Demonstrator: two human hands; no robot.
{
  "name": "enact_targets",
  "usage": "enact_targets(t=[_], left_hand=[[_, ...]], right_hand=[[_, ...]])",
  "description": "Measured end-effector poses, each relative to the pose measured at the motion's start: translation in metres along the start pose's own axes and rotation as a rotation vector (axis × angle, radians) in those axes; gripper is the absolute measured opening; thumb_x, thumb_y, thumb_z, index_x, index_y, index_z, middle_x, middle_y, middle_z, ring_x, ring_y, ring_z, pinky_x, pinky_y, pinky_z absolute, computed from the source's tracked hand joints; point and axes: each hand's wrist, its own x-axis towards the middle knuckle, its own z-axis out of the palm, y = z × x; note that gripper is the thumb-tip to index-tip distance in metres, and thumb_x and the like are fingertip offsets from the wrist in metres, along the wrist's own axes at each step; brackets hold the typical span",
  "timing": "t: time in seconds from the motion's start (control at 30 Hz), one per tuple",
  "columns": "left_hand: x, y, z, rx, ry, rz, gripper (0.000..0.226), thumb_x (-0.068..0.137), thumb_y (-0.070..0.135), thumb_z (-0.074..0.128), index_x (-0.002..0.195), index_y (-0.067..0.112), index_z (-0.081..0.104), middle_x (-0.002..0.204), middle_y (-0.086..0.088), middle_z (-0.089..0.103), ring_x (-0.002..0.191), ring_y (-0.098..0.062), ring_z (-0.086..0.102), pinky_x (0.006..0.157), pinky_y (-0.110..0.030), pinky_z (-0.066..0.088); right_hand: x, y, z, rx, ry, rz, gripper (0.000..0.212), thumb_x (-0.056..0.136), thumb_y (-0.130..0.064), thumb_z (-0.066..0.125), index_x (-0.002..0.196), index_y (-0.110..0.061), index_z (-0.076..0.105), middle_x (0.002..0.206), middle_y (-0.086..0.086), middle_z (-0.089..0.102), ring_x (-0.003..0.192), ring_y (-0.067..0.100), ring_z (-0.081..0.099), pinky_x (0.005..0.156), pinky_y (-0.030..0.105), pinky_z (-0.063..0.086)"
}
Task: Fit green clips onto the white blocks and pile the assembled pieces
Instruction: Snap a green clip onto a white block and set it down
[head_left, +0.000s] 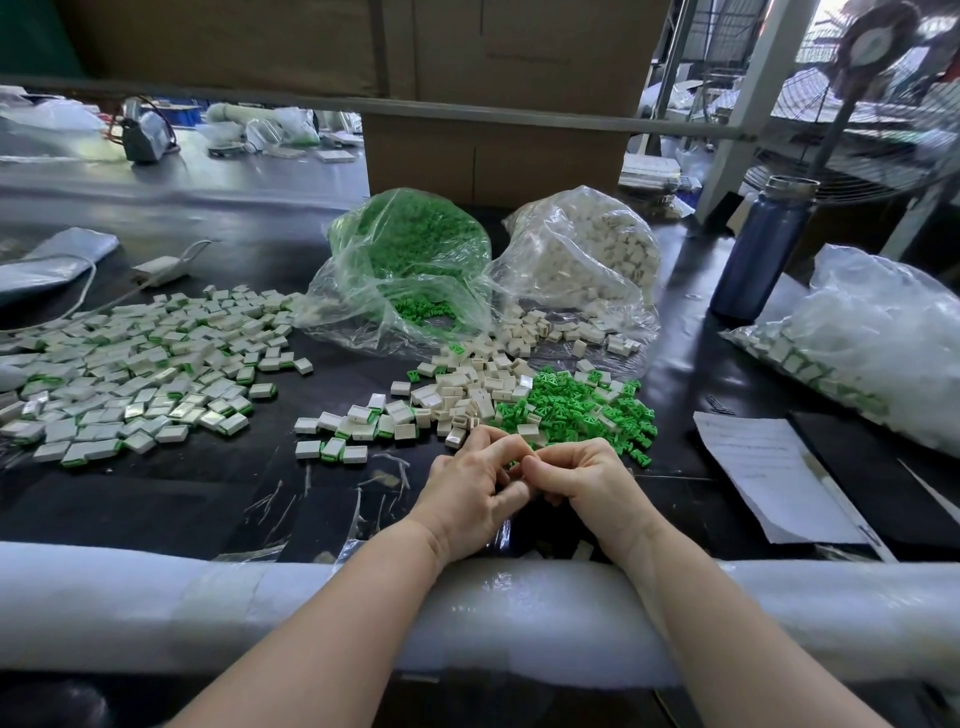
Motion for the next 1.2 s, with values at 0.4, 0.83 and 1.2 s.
enact_targets(t=[0.4, 0.83, 1.2], left_hand=[[0.0003, -0.0005, 0.0008, 0.000, -0.009, -0.005, 0.018, 0.085, 0.020, 0.054, 0.088, 0.037, 0.049, 0.103, 0.013, 0.042, 0.077, 0.006, 0.046, 0.100, -0.043, 0.033], [0.0002, -0.0010, 0.0010, 0.006, -0.010, 0.000, 0.022, 0.085, 0.021, 0.054, 0.086, 0.041, 0.045, 0.102, 0.013, 0.042, 0.076, 0.009, 0.046, 0.100, -0.044, 0.034], [0.0010, -0.0023, 0.0016, 0.007, 0.006, -0.011, 0.014, 0.086, 0.019, 0.053, 0.096, 0.029, 0.056, 0.103, 0.013, 0.043, 0.075, 0.009, 0.045, 0.101, -0.041, 0.033]], right_hand=[[-0.0003, -0.0017, 0.0012, 0.010, 0.006, 0.001, 0.018, 0.084, -0.001, 0.061, 0.078, 0.015, 0.067, 0.055, 0.007, 0.050, 0.043, 0.005, 0.038, 0.043, 0.014, 0.032], [-0.0010, -0.0016, 0.0012, 0.025, 0.004, 0.007, 0.017, 0.084, -0.001, 0.061, 0.078, 0.012, 0.068, 0.050, 0.004, 0.055, 0.042, 0.003, 0.043, 0.043, 0.014, 0.036], [-0.0010, -0.0029, 0.0028, -0.008, 0.008, -0.007, 0.021, 0.086, -0.003, 0.060, 0.078, 0.016, 0.065, 0.053, 0.006, 0.050, 0.045, 0.006, 0.039, 0.044, 0.014, 0.032]])
